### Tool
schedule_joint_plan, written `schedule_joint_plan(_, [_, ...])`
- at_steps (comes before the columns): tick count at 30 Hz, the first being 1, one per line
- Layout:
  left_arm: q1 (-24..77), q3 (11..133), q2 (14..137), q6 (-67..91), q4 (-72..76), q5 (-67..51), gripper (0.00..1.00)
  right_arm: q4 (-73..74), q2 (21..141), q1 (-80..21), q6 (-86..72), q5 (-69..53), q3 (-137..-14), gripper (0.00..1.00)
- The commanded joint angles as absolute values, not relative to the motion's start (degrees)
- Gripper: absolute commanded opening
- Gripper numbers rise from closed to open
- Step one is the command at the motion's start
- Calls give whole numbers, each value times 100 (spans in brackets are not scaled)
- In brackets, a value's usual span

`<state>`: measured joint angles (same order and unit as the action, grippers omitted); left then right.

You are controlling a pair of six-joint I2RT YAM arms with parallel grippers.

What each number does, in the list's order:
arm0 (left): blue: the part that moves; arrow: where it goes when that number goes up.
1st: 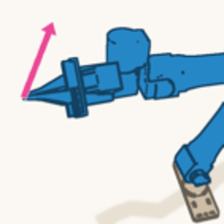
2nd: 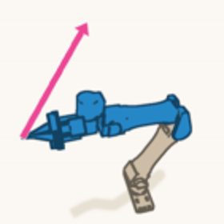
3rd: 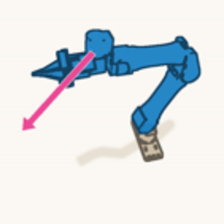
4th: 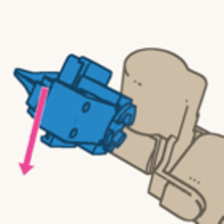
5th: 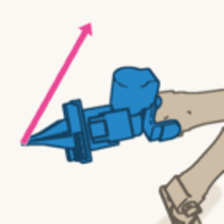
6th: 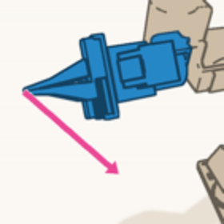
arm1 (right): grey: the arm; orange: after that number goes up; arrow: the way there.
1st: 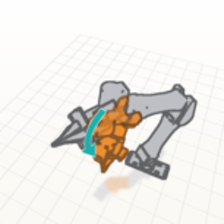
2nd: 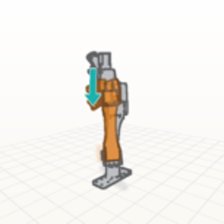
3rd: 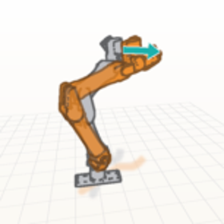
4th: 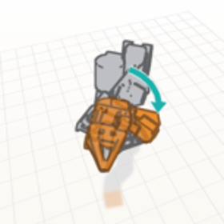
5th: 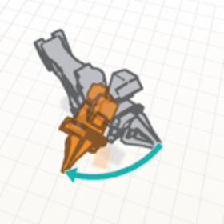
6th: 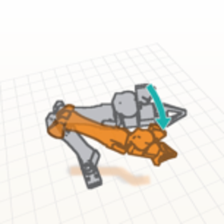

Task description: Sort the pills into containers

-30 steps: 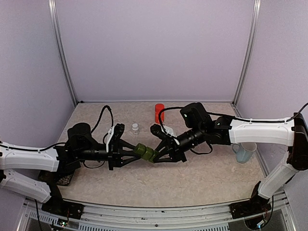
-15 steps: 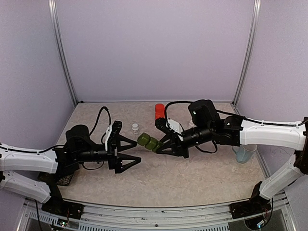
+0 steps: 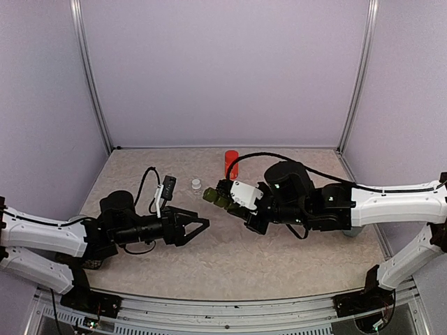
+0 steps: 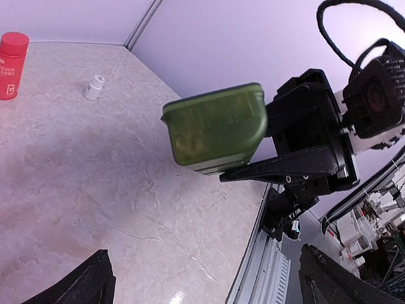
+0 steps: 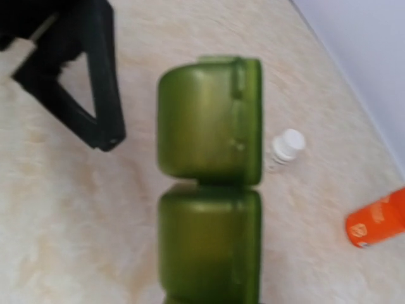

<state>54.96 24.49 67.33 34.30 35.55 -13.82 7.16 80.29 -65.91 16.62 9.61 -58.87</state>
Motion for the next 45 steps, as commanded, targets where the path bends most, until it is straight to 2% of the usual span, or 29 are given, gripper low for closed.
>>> schedule_joint_plan(1, [5625, 2730, 6804, 3961, 3835, -638, 99, 192, 8171, -6864, 1661, 2147, -5764, 7])
schedule_joint_plan(6, [5769, 3084, 7118, 4169, 3728, -466, 99, 233, 8405, -7074, 1715, 2650, -5889, 7])
schedule_joint_plan(13, [5951, 3265, 7187, 4299, 3393, 456, 99, 300, 8444, -7181, 1469, 2804, -6061, 7])
schedule_joint_plan(23, [5935, 3211, 6943, 4501, 3831, 572, 98, -165, 8231, -7269, 1658, 2769, -5746, 6])
schedule_joint_plan(32, [5647, 3509, 6587, 5699, 2723, 444, 98, -1066, 7807, -7280, 2697, 3224, -5045, 6])
schedule_joint_plan(37, [5599, 4185, 6765, 5811, 1715, 208, 96, -1844, 7841, -7425, 3968, 3723, -4611, 5])
schedule_joint_plan(45, [5518, 4403, 7209, 6058, 1720, -404, 90, -3317, 8329, -7662, 5567, 4729, -4325, 1])
